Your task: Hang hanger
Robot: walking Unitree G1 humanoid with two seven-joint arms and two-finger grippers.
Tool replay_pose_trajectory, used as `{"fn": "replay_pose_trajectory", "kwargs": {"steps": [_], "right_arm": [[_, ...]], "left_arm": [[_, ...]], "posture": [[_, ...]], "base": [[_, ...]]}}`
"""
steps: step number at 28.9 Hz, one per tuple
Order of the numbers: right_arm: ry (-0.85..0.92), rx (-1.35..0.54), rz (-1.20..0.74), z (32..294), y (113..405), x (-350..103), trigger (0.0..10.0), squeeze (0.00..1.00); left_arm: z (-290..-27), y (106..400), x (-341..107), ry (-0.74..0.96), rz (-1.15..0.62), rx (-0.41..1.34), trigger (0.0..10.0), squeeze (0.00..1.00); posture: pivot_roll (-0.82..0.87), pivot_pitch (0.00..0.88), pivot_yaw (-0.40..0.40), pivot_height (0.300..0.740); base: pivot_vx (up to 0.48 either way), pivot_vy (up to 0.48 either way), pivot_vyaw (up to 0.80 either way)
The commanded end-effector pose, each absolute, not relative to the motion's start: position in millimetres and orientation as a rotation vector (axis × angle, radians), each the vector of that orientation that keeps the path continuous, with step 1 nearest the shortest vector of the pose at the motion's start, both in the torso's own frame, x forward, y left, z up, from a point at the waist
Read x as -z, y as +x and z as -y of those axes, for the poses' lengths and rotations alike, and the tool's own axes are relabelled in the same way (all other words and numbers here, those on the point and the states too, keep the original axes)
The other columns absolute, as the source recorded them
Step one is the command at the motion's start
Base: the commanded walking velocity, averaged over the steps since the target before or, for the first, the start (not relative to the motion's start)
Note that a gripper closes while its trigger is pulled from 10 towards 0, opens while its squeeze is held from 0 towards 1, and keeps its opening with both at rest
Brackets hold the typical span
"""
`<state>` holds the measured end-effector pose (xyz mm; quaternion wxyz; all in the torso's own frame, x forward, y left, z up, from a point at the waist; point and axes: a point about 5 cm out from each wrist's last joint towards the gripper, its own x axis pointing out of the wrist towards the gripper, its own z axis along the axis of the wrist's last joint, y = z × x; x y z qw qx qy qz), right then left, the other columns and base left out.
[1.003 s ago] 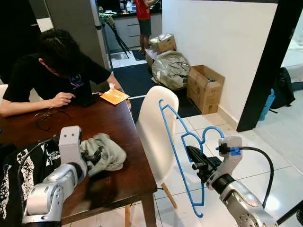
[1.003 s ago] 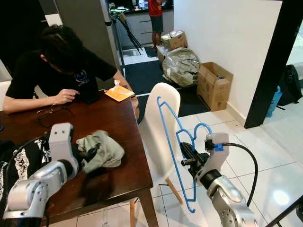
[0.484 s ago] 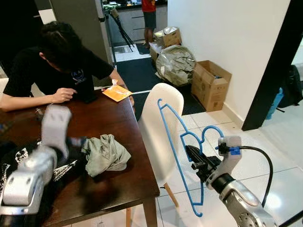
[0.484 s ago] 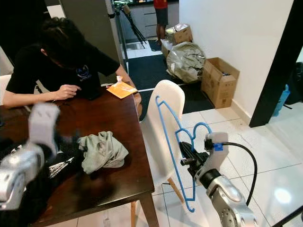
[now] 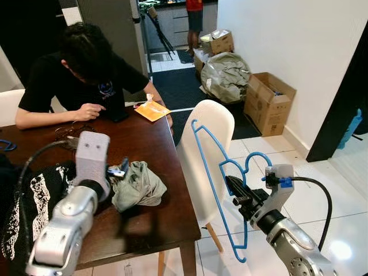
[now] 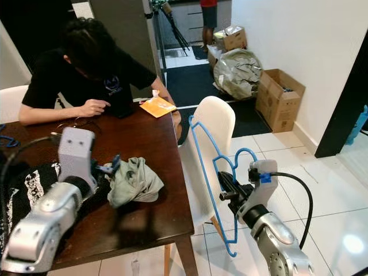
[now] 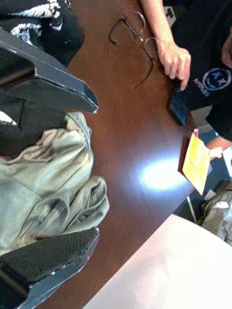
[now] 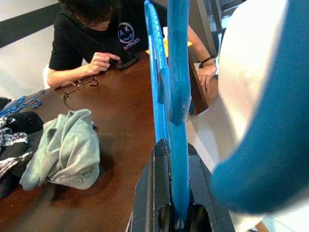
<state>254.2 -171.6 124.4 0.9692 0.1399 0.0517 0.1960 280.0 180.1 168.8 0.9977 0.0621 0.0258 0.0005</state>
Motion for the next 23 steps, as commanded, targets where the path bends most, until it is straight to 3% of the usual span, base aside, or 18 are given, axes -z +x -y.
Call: {"fn": "replay_pose_trajectory", "kwargs": {"steps": [1, 6, 12, 23], "right_arm": [[0.298, -0.403, -0.11, 170, 254, -123, 10.0, 0.0], [0.291, -0.405, -0.11, 170, 255, -123, 10.0, 0.0], [0.28, -0.407, -0.113, 169, 255, -123, 10.0, 0.0], [0.261, -0.419, -0.115, 167, 254, -123, 10.0, 0.0]], "left_arm": [[-184, 279, -163, 0.14, -0.066, -0.015, 10.0, 0.0], [-188, 279, -160, 0.143, -0.056, -0.029, 10.0, 0.0], [-190, 278, -159, 0.149, -0.043, -0.031, 10.0, 0.0], [-194, 268, -150, 0.086, -0.024, -0.017, 10.0, 0.0]], "posture": [[-0.02, 0.0, 0.074, 0.74], [-0.02, 0.0, 0.072, 0.74], [-0.01, 0.0, 0.071, 0.74], [-0.01, 0.0, 0.07, 0.74]], "base": [[-0.36, 0.0, 0.0], [-0.355, 0.0, 0.0], [-0.296, 0.0, 0.77], [0.0, 0.0, 0.8]]}}
